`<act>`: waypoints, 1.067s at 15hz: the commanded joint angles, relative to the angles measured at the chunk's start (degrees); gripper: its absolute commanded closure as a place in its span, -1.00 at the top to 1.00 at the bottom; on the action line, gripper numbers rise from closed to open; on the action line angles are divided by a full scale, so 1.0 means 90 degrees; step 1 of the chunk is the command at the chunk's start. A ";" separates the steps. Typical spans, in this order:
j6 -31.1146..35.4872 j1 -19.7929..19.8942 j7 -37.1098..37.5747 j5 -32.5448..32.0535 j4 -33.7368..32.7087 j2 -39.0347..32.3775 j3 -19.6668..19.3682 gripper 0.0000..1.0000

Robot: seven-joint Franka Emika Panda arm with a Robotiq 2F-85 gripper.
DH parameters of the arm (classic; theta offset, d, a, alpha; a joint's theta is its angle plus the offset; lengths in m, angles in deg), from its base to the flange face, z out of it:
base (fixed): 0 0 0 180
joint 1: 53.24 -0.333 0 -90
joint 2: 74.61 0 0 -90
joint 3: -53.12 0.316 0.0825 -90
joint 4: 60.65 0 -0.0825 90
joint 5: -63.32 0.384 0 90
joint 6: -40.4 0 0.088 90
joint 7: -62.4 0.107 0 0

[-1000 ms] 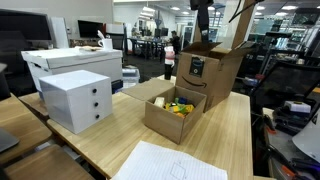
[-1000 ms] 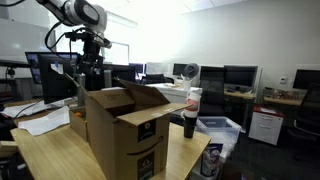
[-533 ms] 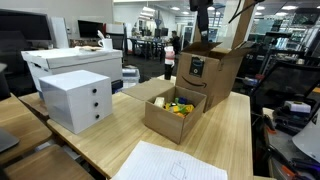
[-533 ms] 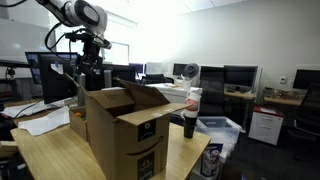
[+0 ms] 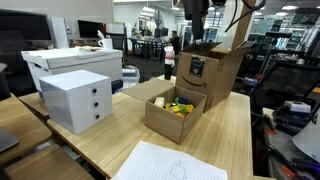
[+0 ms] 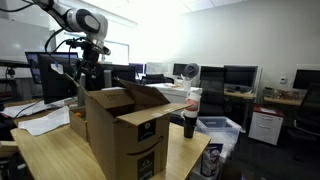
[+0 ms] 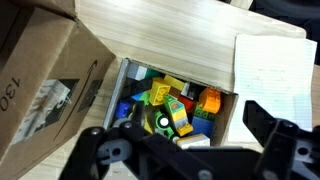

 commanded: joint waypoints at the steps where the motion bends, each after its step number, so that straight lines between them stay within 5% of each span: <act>1: 0.0451 -0.0005 0.0044 0.0118 0.0270 -0.0089 0.0101 1.00; 3: 0.0601 -0.0017 0.0058 0.0115 0.0355 -0.0164 0.0140 1.00; 4: 0.0696 -0.0029 0.0071 0.0127 0.0413 -0.0223 0.0171 0.74; 5: 0.0756 -0.0038 0.0074 0.0133 0.0460 -0.0262 0.0196 0.98; 16: 0.0591 -0.0018 0.0269 -0.0188 0.0345 -0.0420 0.0201 1.00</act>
